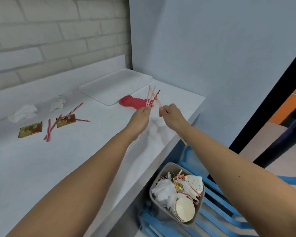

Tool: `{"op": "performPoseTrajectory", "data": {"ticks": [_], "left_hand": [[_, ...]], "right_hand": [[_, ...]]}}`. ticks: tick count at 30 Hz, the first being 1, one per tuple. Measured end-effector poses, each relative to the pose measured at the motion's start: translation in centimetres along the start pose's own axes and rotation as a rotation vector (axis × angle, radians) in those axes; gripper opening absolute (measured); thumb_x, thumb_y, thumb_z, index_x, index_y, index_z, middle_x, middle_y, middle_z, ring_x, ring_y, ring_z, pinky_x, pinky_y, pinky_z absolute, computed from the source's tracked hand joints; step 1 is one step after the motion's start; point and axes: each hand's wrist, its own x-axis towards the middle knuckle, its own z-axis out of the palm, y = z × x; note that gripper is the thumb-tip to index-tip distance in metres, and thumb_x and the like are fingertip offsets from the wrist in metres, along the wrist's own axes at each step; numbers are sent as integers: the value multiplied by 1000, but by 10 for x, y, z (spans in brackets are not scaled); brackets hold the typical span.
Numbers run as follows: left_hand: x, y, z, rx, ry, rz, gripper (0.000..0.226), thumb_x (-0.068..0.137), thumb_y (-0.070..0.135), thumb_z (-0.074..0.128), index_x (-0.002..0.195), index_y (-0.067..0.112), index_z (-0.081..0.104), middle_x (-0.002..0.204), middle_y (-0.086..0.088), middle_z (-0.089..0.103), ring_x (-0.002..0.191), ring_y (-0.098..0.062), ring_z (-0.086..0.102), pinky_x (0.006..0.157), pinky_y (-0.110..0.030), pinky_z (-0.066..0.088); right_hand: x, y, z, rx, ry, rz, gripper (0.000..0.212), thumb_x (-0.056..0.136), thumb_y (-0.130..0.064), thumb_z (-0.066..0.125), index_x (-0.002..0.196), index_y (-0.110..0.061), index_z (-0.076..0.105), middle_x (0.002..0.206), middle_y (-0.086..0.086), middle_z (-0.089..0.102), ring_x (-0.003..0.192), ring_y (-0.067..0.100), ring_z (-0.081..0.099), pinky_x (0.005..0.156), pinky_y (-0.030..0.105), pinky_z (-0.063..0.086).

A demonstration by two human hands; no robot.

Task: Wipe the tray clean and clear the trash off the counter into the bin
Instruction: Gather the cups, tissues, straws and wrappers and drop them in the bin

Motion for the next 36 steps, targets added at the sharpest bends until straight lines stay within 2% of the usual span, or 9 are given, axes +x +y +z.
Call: {"op": "performPoseTrajectory", "data": {"ticks": [8, 10, 11, 15, 18, 23, 26, 29, 36], "left_hand": [[-19, -22, 111, 112, -204, 103, 38, 103, 31, 23, 96, 8, 53, 94, -10, 48, 78, -11, 47, 71, -13, 38], [-24, -44, 132, 112, -282, 73, 49, 99, 45, 25, 124, 12, 49, 109, -8, 57, 100, -14, 54, 94, -18, 43], [-26, -55, 141, 116, -296, 30, 48, 98, 48, 25, 120, 14, 50, 108, -7, 57, 103, -16, 54, 99, -29, 43], [-35, -99, 161, 154, -321, -141, 31, 102, 31, 26, 92, 16, 51, 82, 2, 48, 77, -10, 45, 73, -25, 38], [-37, -133, 166, 226, -338, -212, 33, 102, 27, 28, 110, 10, 55, 95, -4, 55, 86, -14, 50, 76, -25, 38], [-37, -172, 176, 315, -256, -375, 31, 101, 20, 35, 108, 8, 62, 104, -8, 59, 92, -19, 54, 83, -31, 45], [-33, -184, 183, 383, -141, -374, 31, 99, 25, 38, 97, 14, 67, 117, -9, 50, 104, -24, 49, 91, -37, 45], [-34, -184, 187, 330, -54, -319, 28, 98, 25, 43, 98, 14, 69, 119, -8, 44, 111, -25, 45, 95, -38, 43], [-45, -187, 189, 249, -148, -277, 24, 96, 22, 50, 105, 9, 68, 100, -2, 59, 97, -20, 57, 85, -32, 46]], "right_hand": [[-46, 83, -50, -59, -3, 75, 33, 103, -23, 29, 86, -5, 52, 80, 3, 52, 77, 18, 46, 61, 27, 33], [-55, 104, -53, -40, -21, 96, 34, 103, -21, 32, 85, -1, 54, 77, 6, 52, 74, 17, 45, 63, 30, 33], [-59, 114, -54, -51, -36, 106, 33, 102, -20, 34, 83, -3, 53, 74, 5, 51, 68, 15, 43, 63, 30, 33], [-72, 151, -46, -49, -105, 230, 24, 101, -23, 40, 90, -9, 56, 69, -4, 46, 64, 9, 42, 61, 25, 35], [-79, 177, -31, -39, -157, 321, 25, 100, -22, 41, 79, -13, 52, 69, -7, 47, 74, 16, 50, 68, 25, 41], [-90, 202, -6, -110, -341, 426, 30, 99, -17, 43, 69, -19, 47, 82, 8, 57, 60, 13, 52, 51, 16, 42], [-94, 211, 7, -195, -446, 428, 18, 98, -17, 46, 89, -9, 59, 85, 9, 57, 73, 20, 55, 66, 25, 46], [-97, 218, 17, -267, -565, 446, 16, 97, -15, 48, 100, -7, 61, 88, 9, 58, 77, 21, 57, 62, 24, 46], [-95, 219, 20, -429, -661, 418, 33, 97, -13, 43, 124, 3, 54, 113, 19, 63, 91, 29, 62, 85, 34, 51]]}}
